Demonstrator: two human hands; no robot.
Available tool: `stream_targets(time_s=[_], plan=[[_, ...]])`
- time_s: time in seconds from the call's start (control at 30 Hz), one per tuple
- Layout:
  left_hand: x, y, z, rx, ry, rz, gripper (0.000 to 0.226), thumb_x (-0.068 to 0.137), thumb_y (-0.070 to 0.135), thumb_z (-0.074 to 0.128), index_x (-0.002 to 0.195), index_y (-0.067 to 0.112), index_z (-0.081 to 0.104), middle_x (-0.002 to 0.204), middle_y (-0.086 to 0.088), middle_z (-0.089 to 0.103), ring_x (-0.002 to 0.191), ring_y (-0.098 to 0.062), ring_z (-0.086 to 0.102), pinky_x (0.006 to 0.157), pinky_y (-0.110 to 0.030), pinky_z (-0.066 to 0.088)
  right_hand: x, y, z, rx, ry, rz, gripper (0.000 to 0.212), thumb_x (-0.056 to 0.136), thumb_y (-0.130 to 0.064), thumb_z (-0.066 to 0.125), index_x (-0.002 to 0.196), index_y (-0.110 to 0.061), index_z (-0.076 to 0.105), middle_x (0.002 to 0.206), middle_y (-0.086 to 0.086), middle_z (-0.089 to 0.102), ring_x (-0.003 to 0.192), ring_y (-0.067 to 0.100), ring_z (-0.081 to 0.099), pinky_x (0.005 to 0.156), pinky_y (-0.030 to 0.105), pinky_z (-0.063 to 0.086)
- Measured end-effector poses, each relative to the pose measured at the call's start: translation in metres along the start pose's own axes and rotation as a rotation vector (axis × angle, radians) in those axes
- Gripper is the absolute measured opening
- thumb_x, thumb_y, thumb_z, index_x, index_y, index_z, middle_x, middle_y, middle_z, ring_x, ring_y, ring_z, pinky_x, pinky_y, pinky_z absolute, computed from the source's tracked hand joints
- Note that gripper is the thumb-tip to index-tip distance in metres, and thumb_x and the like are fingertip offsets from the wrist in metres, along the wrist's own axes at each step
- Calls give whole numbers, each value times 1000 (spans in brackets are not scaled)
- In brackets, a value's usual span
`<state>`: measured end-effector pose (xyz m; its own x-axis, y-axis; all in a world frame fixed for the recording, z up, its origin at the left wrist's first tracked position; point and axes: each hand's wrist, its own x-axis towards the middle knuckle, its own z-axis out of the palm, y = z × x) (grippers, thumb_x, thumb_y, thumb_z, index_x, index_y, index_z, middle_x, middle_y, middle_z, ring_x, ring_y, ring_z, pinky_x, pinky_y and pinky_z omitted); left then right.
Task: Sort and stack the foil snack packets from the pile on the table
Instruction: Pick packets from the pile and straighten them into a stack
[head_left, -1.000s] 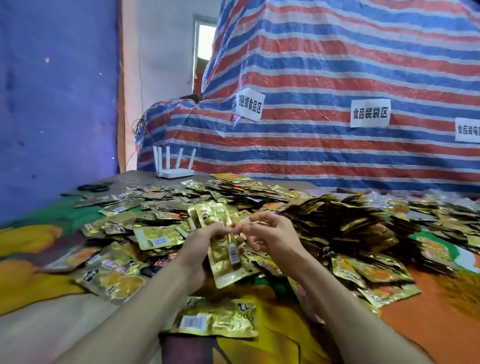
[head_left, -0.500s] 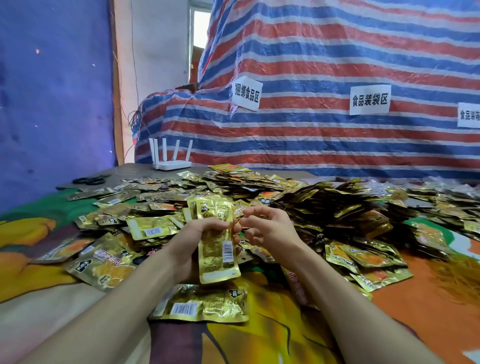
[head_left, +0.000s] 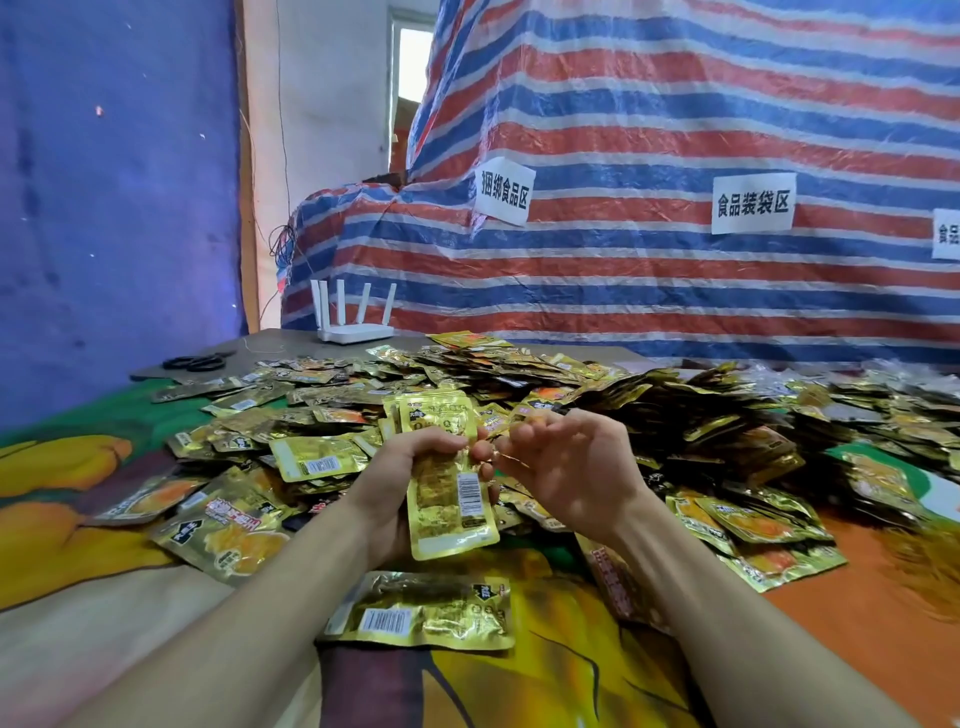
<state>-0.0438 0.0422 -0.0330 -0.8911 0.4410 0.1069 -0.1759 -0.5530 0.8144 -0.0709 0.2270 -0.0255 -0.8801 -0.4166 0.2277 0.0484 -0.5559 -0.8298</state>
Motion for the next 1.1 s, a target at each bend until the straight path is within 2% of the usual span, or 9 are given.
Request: stream_targets(time_s=[0.2, 0.3, 0.37, 0.47, 0.63, 0.77, 0.9, 0.97, 1.1], plan=[[0, -4, 2, -50, -78, -23, 19, 79, 6, 61, 91, 2, 75, 85, -7, 60, 75, -23, 61, 79, -41, 56, -5, 0, 7, 278, -13, -41, 12, 67, -2, 57, 75, -6, 63, 61, 0, 53, 54, 17, 53, 58, 29, 53], [2, -4, 1, 3, 18, 16, 23, 75, 11, 65, 91, 4, 79, 92, -11, 73, 77, -26, 71, 77, -39, 60, -1, -1, 6, 138, -11, 3, 36, 82, 4, 53, 109, -5, 74, 96, 7, 76, 61, 14, 67, 55, 22, 58], [2, -1, 0, 2, 130, 75, 23, 75, 16, 63, 87, 7, 81, 93, -13, 76, 78, -28, 74, 72, -41, 62, 1, 1, 6, 11, 22, -38, 39, 89, 9, 49, 120, -7, 69, 115, 13, 75, 82, 22, 76, 61, 24, 61], [4, 3, -7, -51, 310, 201, 20, 83, 18, 60, 79, 15, 80, 88, -10, 77, 74, -29, 75, 72, -45, 61, 3, 8, 5, -175, 83, -93, 54, 73, 7, 73, 124, -8, 66, 118, 17, 73, 100, 36, 74, 67, 35, 62], [7, 7, -16, -120, 471, 284, 38, 90, 28, 61, 57, 19, 78, 82, -9, 76, 68, -27, 75, 73, -40, 57, 2, 24, 15, -356, 135, -90, 64, 57, -9, 89, 118, -17, 72, 125, 14, 69, 103, 30, 74, 72, 44, 63], [6, 8, -12, -69, 551, 346, 21, 90, 36, 63, 95, 22, 77, 94, -9, 77, 79, -26, 74, 75, -38, 56, -2, 31, 26, -424, 126, -101, 62, 61, -12, 93, 118, -26, 72, 125, 8, 66, 101, 27, 74, 73, 43, 63], [7, 1, -6, -5, 560, 298, 78, 72, 56, 75, 133, 9, 59, 133, -15, 63, 122, -36, 60, 108, -56, 43, -3, 38, 33, -440, 116, -117, 59, 69, -3, 90, 119, -28, 71, 132, 6, 58, 108, 31, 70, 73, 41, 63], [8, -2, -2, 14, 552, 270, 60, 83, 49, 73, 121, 4, 67, 123, -19, 69, 114, -40, 65, 104, -54, 49, -4, 40, 34, -484, 128, -153, 56, 70, -6, 90, 118, -28, 70, 130, 7, 60, 104, 29, 71, 75, 41, 63], [11, -12, 1, 53, 452, 215, 36, 85, 45, 69, 88, 10, 81, 97, -14, 77, 88, -30, 75, 68, -37, 59, -5, 42, 34, -531, 168, -200, 58, 72, -7, 89, 122, -26, 67, 120, 7, 66, 98, 25, 74, 81, 41, 63]])
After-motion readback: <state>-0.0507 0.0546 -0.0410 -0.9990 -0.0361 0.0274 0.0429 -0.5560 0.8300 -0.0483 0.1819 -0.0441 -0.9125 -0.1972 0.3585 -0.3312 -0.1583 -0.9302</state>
